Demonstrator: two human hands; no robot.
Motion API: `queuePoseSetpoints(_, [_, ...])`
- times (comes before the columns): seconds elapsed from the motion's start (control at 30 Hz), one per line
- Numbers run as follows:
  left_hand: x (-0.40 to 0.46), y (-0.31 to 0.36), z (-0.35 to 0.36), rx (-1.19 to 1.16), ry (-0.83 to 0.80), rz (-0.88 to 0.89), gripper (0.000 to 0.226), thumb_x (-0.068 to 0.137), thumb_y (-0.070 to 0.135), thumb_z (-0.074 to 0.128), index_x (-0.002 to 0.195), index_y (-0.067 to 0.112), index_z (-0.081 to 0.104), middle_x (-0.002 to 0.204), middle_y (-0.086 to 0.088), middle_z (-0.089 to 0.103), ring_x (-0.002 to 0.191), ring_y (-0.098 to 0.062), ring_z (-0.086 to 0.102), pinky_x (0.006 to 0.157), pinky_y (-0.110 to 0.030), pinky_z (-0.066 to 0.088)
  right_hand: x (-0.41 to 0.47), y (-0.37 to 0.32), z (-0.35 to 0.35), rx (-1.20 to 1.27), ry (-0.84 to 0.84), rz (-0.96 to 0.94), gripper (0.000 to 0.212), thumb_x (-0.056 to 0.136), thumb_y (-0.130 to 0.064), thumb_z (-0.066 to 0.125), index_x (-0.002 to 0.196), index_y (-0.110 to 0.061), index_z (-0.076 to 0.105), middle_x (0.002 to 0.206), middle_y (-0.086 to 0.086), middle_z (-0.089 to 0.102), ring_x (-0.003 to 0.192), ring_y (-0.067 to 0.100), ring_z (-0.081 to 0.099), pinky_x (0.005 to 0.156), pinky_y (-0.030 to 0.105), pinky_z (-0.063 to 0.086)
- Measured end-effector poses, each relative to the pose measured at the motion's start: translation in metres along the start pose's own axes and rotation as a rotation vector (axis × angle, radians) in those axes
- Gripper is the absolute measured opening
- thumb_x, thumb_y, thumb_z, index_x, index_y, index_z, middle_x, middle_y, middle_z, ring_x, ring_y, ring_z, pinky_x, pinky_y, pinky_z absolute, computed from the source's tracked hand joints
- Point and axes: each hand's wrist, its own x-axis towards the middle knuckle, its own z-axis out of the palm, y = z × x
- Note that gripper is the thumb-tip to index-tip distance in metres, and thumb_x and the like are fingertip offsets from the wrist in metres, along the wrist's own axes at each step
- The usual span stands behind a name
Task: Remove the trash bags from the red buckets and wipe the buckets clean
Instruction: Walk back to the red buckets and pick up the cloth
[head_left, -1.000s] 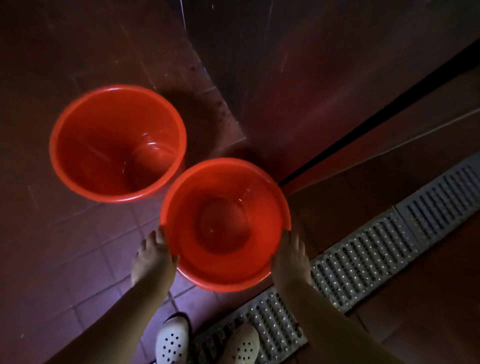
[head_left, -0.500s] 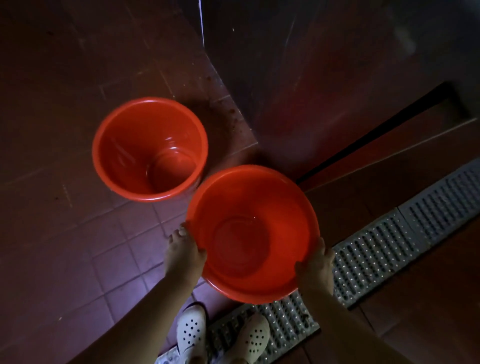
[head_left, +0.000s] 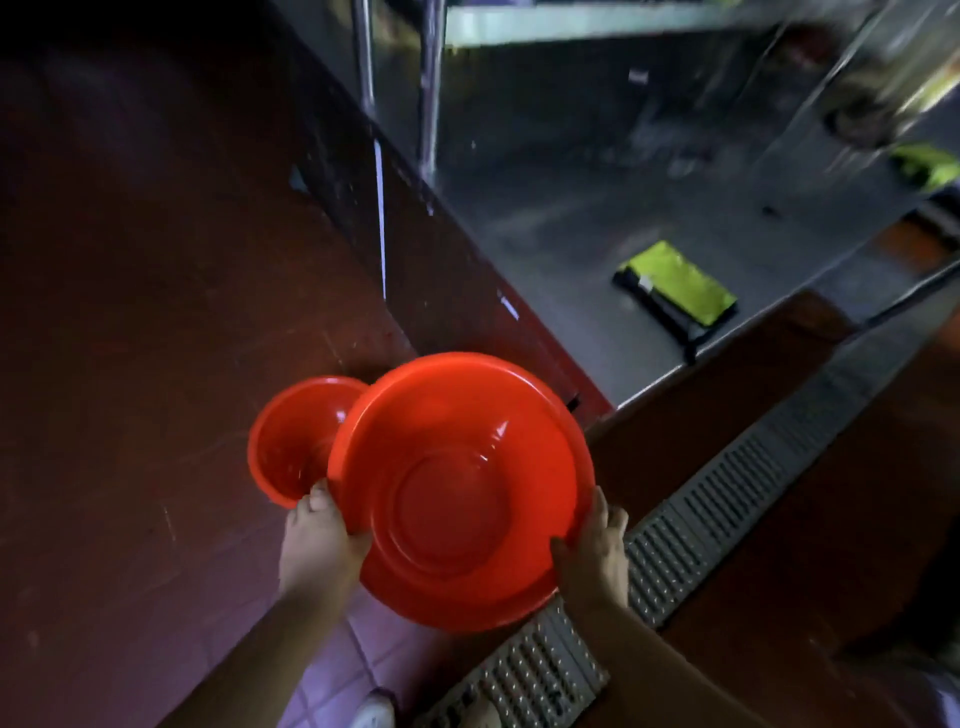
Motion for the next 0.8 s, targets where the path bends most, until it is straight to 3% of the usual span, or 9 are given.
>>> queuePoseSetpoints(0.1, [-0.001,0.015,-0.049,-0.042,0.116,0.089,0.076,0.067,0.009,0.078,0.129,-0.014,0.042,0.112,-0.034,0.056,0.107,-0.049,0.050,0.094,-0.052,0.041,-0.009,-0.041,-0.033,0.050,0.084,-0.102,0.078,0.079,-0.017,0.065,0.145,-0.022,0.023,0.108,-0.003,0.030,0.093,0.033,0.057,0.077,0.042,0.051])
queuePoseSetpoints(0.27, [0.005,0.038,-0.119,-0.094,0.276,0.194,0.073,0.066,0.007,0.078,0.127,-0.013,0.043,0.109,-0.033,0.057,0.104,-0.048,0.052,0.092,-0.051,0.044,-0.011,-0.099,-0.070,0.111,0.233,-0.259,0.081,0.074,-0.010,0.073,0.143,-0.009,0.030,0.121,0.012,0.039,0.103,0.038,0.056,0.088,0.041,0.047])
queuePoseSetpoints(0.43, [0.015,0.071,-0.166,-0.167,0.405,0.290,0.070,0.069,0.003,0.076,0.127,-0.014,0.042,0.111,-0.034,0.056,0.106,-0.049,0.051,0.093,-0.053,0.043,-0.002,-0.142,-0.108,0.179,0.345,-0.343,0.077,0.076,-0.009,0.072,0.142,-0.006,0.032,0.125,0.016,0.039,0.105,0.039,0.056,0.091,0.039,0.045])
queuePoseSetpoints(0.8, [0.059,0.175,-0.160,-0.266,0.463,0.349,0.071,0.079,0.016,0.072,0.137,-0.006,0.036,0.121,-0.027,0.053,0.118,-0.041,0.046,0.101,-0.048,0.039,0.086,-0.153,-0.180,0.277,0.481,-0.459,0.075,0.082,-0.011,0.068,0.146,-0.009,0.027,0.135,0.015,0.035,0.113,0.031,0.052,0.092,0.032,0.043])
